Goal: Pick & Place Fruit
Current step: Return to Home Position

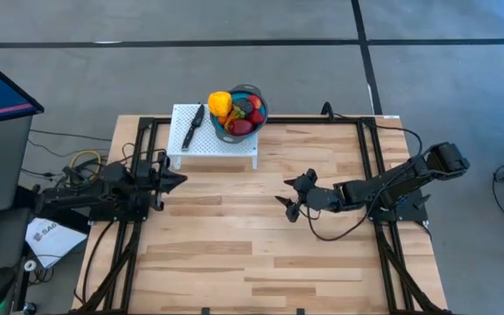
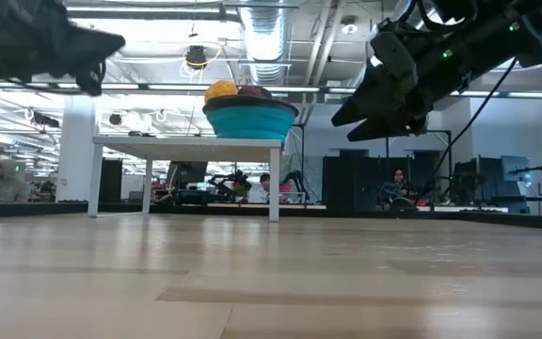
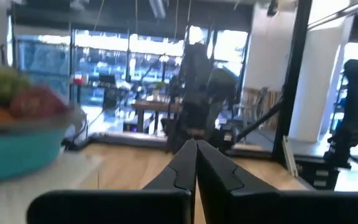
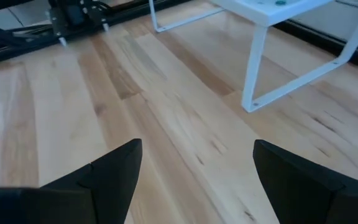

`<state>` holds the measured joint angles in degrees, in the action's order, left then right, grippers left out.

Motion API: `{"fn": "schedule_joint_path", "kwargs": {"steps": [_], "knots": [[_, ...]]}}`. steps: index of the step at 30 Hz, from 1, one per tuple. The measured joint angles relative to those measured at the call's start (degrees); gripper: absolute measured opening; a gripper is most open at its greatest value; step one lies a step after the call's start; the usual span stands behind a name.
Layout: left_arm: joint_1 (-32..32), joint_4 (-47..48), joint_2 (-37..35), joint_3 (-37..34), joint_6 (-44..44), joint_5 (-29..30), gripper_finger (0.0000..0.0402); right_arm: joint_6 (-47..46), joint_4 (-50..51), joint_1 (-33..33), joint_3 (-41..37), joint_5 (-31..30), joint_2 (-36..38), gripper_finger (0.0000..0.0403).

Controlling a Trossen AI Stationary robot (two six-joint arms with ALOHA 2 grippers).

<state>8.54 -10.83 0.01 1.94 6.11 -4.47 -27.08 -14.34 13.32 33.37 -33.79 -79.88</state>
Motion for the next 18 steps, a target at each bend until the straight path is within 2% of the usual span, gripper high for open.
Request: {"fn": "schedule_joint_path", "kwargs": {"steps": [18], "knots": [[-4.9, 2.5, 0.5, -1.6, -5.4, 2.7, 0.0001, -0.9, -3.1, -0.7, 0.0, 1.8, 0.0, 0.0302]]}}
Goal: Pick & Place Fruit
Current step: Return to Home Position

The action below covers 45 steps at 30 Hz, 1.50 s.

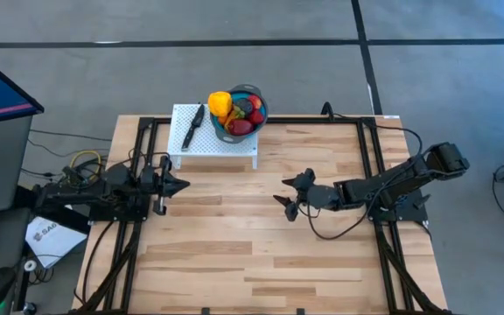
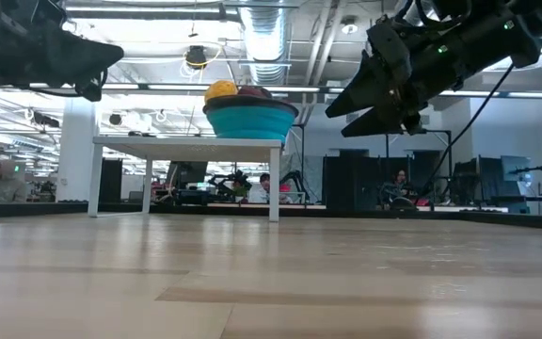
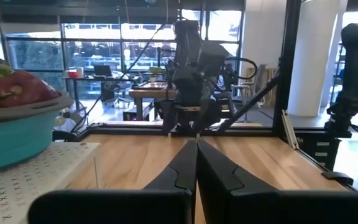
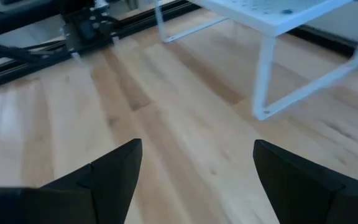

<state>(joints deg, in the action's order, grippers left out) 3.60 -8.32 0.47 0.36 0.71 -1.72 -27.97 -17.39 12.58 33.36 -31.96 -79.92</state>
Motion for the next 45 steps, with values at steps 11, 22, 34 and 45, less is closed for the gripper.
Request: {"fn": "schedule_joint_path", "kwargs": {"steps": [11, 22, 34, 45], "knots": [[0.0, -0.7, 0.3, 0.0, 0.2, 0.0, 0.0006, 10.9, -5.1, -3.0, -4.9, 16.8, 5.3, 0.0221], [0.0, -0.9, 0.4, 0.0, 0.2, 0.0, 0.0006, 19.5, -15.5, -12.2, -15.1, 26.3, 31.4, 0.0065], [0.0, -1.2, 0.4, 0.0, 0.2, 0.0, 0.0010, 19.4, -15.2, -15.0, -15.1, 26.3, 43.3, 0.0039], [0.0, -1.2, 0.4, 0.0, 0.2, 0.0, 0.0011, 16.7, 4.2, -12.8, -15.3, 26.2, 45.5, 0.0043]]}}
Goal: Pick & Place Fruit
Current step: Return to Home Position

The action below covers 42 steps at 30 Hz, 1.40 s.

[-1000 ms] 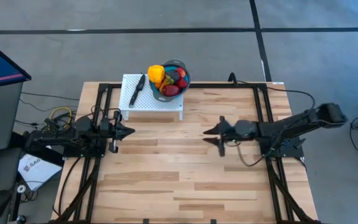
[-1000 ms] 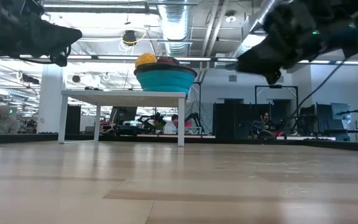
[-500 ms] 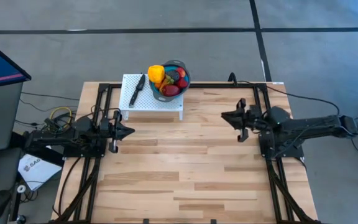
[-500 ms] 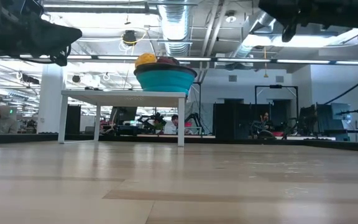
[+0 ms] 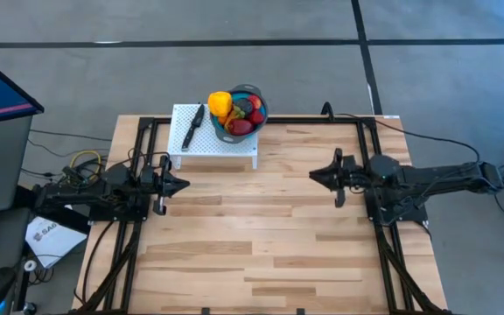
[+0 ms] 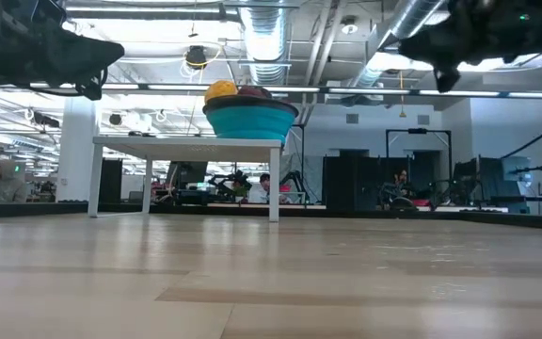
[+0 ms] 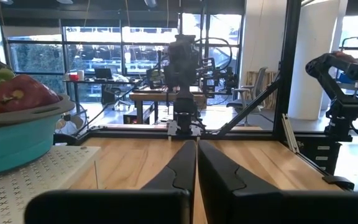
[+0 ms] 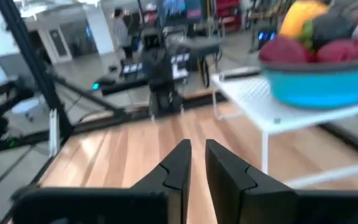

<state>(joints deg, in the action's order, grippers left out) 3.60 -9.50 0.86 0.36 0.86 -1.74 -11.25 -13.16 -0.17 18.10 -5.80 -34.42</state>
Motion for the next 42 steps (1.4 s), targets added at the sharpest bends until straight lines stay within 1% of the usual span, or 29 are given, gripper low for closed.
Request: {"fn": "schedule_joint_path", "kwargs": {"steps": [5, 8, 14, 18, 19, 21, 28, 34, 42], "knots": [[0.0, 0.0, 0.0, 0.0, 0.0, 0.0, 0.0012, -0.2, 9.1, 1.5, -0.1, -0.1, 5.9, 0.0045], [0.0, 0.0, 0.0, 0.0, 0.0, 0.0, 0.0012, -0.3, 9.6, 1.7, -2.4, 0.0, 10.6, 0.0045], [0.0, 0.0, 0.0, 0.0, 0.0, 0.0, 0.0012, -0.3, 9.6, 1.3, -10.6, -0.1, 25.0, 0.0043], [0.0, 0.0, 0.0, 0.0, 0.0, 0.0, 0.0012, -0.1, 11.0, 1.3, -14.5, 0.2, 33.2, 0.0045], [0.0, 0.0, 0.0, 0.0, 0.0, 0.0, 0.0012, 0.4, 11.2, 1.3, -15.3, 0.3, 34.4, 0.0045], [0.0, 0.0, 0.0, 0.0, 0.0, 0.0, 0.0012, 1.2, 11.2, 1.2, -17.3, 1.8, 34.3, 0.0045], [0.0, 0.0, 0.9, 0.0, 0.0, 0.0, 0.0012, 2.2, 12.1, 1.3, -17.7, 5.9, 34.3, 0.0044], [0.0, 0.0, 1.2, 0.0, 0.0, 0.0, 0.0012, 4.4, 12.4, 1.3, -17.7, 5.8, 34.3, 0.0045], [0.0, -0.1, 1.7, 0.0, 0.0, 0.0, 0.0012, 3.8, 12.4, 0.8, -17.7, 5.8, 33.2, 0.0044]]}}
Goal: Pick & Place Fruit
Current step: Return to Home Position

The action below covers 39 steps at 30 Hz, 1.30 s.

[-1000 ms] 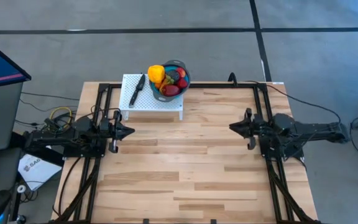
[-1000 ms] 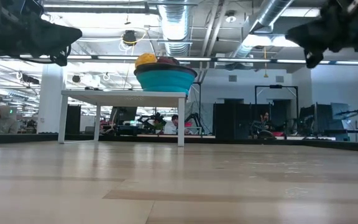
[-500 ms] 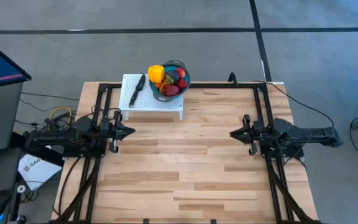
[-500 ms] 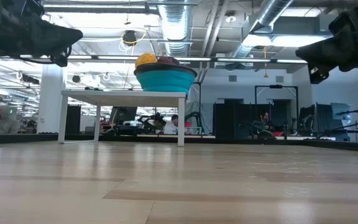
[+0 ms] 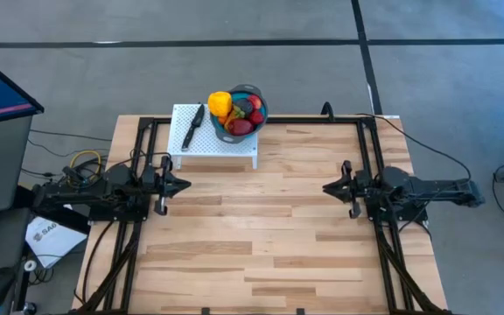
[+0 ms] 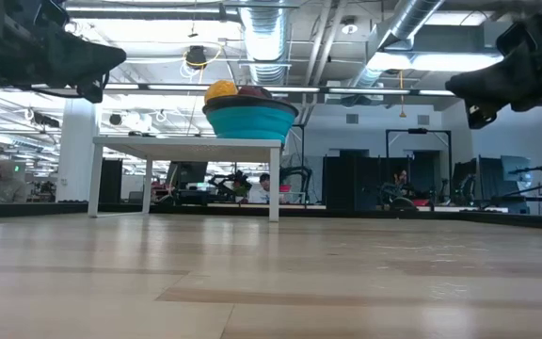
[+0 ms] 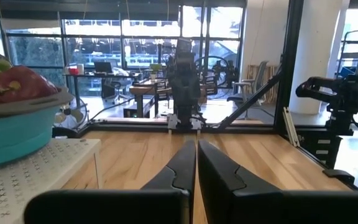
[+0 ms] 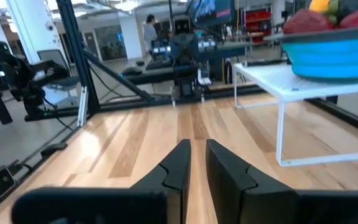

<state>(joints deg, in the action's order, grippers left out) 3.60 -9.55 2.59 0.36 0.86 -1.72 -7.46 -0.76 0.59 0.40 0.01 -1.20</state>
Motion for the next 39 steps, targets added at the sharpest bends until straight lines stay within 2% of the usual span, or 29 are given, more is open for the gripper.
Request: {"fn": "schedule_joint_path", "kwargs": {"steps": [24, 30, 39], "knots": [[0.0, -0.5, 0.2, 0.0, 0.0, 0.0, 0.0012, -0.1, 0.0, 0.1, 0.0, 0.0, -0.2, 0.0043], [0.1, 7.7, -1.8, 0.0, 2.9, -0.5, 0.0012, -0.1, 0.0, 0.1, -0.1, 0.0, -0.2, 0.0045], [0.0, 8.3, -2.6, 0.1, -0.8, -0.2, 0.0012, -0.1, 0.0, 0.1, -0.1, 0.0, -0.2, 0.0044]]}}
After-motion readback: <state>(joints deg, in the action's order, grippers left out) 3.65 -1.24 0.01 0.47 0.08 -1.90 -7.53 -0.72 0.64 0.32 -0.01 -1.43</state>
